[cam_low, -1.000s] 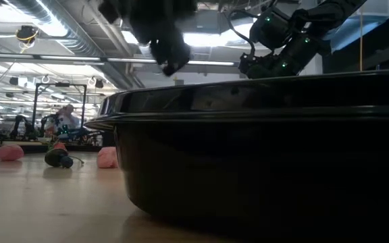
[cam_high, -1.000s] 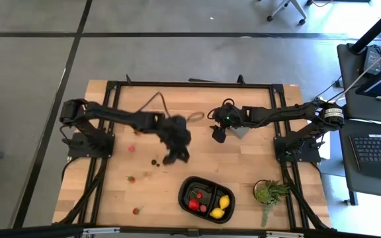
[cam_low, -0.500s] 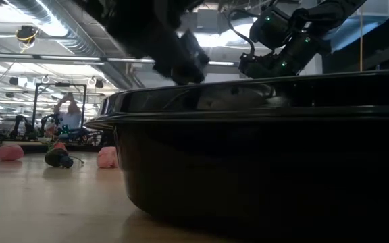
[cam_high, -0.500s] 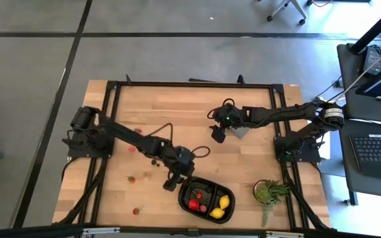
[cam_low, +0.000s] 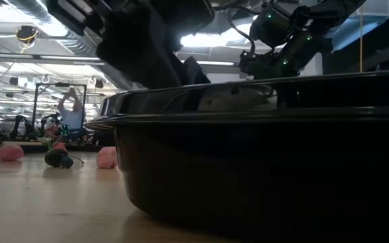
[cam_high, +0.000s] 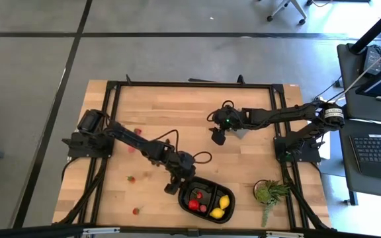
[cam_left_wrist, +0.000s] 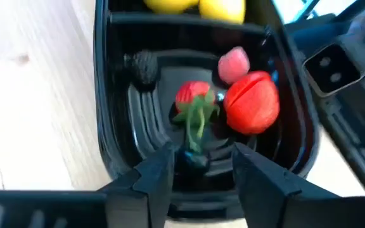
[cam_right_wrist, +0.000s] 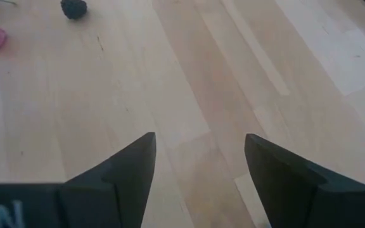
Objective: Pick and placing Produce into tupperware
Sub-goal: Put the cherry into the black bin, then put the blackberry into the black bin
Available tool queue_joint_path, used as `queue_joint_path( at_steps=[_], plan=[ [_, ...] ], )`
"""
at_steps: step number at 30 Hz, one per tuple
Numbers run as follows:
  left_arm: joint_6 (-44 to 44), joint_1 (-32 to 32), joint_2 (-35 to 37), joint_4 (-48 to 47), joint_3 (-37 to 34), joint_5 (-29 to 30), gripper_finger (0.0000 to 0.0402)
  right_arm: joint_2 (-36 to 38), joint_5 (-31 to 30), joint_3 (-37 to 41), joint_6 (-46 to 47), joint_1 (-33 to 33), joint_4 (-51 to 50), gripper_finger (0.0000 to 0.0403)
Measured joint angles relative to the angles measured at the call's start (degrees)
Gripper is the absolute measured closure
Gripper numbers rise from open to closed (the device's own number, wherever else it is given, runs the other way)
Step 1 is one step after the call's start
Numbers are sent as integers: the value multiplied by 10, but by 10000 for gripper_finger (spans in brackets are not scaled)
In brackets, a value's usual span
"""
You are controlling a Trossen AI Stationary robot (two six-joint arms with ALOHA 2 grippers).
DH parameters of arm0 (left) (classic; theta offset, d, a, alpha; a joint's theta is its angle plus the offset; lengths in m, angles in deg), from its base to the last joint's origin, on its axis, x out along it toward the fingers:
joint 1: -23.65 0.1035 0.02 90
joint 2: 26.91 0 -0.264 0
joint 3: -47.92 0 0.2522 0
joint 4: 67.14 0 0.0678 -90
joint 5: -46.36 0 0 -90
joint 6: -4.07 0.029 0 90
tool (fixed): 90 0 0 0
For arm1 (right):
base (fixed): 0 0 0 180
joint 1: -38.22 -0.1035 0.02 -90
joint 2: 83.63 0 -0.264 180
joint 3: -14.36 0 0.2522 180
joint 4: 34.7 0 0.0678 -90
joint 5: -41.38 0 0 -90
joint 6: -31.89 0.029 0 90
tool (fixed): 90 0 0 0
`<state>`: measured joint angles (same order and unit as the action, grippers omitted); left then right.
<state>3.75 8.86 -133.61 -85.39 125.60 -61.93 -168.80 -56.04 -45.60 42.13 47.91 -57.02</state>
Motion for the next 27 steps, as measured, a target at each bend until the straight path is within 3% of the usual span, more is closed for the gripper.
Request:
queue_joint_path(
  at_steps=[6,14,19,27],
  plan=[
    [0,0,11,-18,0,-30,198,0,0,0,0,0,-1,160],
    [-11,35,129,-186,0,83,167,0,0,0,-1,0,-2,160],
    [-99,83,214,-293,1,190,171,0,0,0,-2,0,0,160],
    [-81,156,234,-402,1,238,167,0,0,0,-2,0,4,160]
  ],
)
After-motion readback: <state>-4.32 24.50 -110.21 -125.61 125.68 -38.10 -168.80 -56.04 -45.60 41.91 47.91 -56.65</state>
